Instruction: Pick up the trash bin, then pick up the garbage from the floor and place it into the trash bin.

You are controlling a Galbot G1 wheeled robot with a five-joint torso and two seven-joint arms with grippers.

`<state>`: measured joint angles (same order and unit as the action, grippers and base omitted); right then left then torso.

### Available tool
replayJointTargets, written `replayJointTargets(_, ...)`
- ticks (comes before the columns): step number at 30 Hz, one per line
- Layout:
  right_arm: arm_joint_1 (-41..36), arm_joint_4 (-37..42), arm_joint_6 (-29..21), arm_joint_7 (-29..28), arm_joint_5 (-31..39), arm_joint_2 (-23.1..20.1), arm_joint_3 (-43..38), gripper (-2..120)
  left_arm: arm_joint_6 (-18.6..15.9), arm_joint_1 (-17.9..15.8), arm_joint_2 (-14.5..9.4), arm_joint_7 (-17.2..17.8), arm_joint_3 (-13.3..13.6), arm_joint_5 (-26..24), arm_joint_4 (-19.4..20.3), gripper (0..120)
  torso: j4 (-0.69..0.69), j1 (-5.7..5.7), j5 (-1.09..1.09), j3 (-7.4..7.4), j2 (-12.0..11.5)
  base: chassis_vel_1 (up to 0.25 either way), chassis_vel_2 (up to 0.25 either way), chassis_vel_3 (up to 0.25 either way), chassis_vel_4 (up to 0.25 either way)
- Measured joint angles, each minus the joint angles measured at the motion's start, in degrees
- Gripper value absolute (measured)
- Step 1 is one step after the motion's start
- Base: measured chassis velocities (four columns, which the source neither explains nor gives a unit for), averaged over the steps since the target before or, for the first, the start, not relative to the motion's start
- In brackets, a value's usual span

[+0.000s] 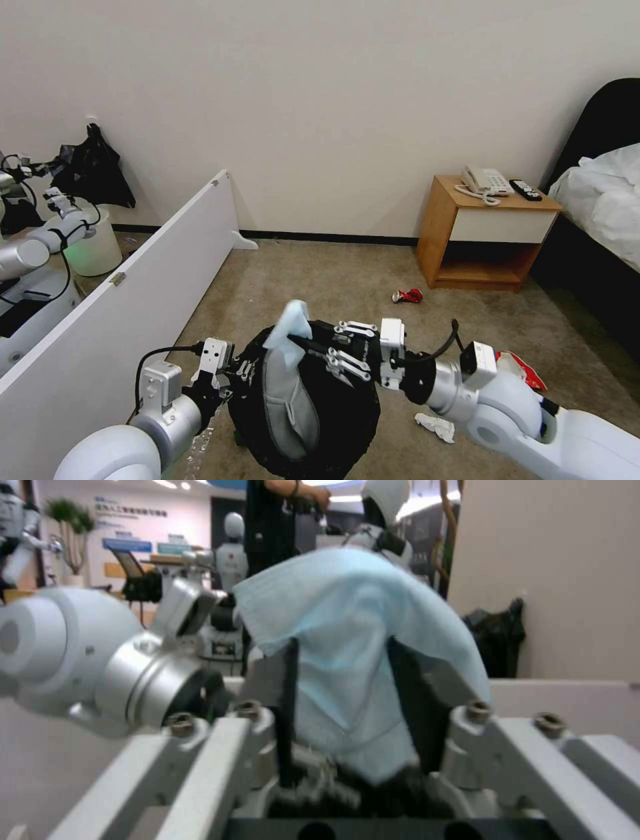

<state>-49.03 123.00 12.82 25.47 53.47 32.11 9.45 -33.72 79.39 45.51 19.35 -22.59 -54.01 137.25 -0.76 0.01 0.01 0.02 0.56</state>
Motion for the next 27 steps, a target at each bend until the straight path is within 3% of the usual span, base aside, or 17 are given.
replayJointTargets(4,-4.37,1.26,0.00,0.52,-0.46,-2.47,-3.64,60,0.00,0.23,-0.01,0.11,-0.04,-0.01,0.13,4,0.00,0.00,0.00,0.00,0.00,0.000,0.000,0.000,0.000)
replayJointTargets(7,-4.97,1.51,0.00,0.60,-0.47,-2.91,-4.38,66,0.00,0.23,0.00,0.13,-0.03,-0.02,0.17,4,0.00,0.00,0.00,0.00,0.00,0.000,0.000,0.000,0.000)
replayJointTargets(9,-5.74,1.89,0.00,0.86,-0.45,-3.60,-5.45,79,0.00,0.23,0.01,0.20,0.02,-0.02,0.30,4,0.01,0.00,0.00,0.00,0.00,0.000,0.000,0.000,0.000)
replayJointTargets(15,-6.93,2.54,-0.01,1.27,-0.43,-4.62,-6.57,98,0.00,0.38,-0.06,0.23,-0.10,-0.02,0.38,4,0.01,0.00,0.00,0.00,0.00,0.000,0.000,0.000,0.000)
replayJointTargets(27,-12.52,4.60,-0.85,2.36,-0.54,-8.18,-11.35,100,-0.06,0.77,0.17,0.56,-0.79,-1.29,1.10,4,0.01,0.00,0.00,0.00,0.00,0.000,0.000,0.000,0.000)
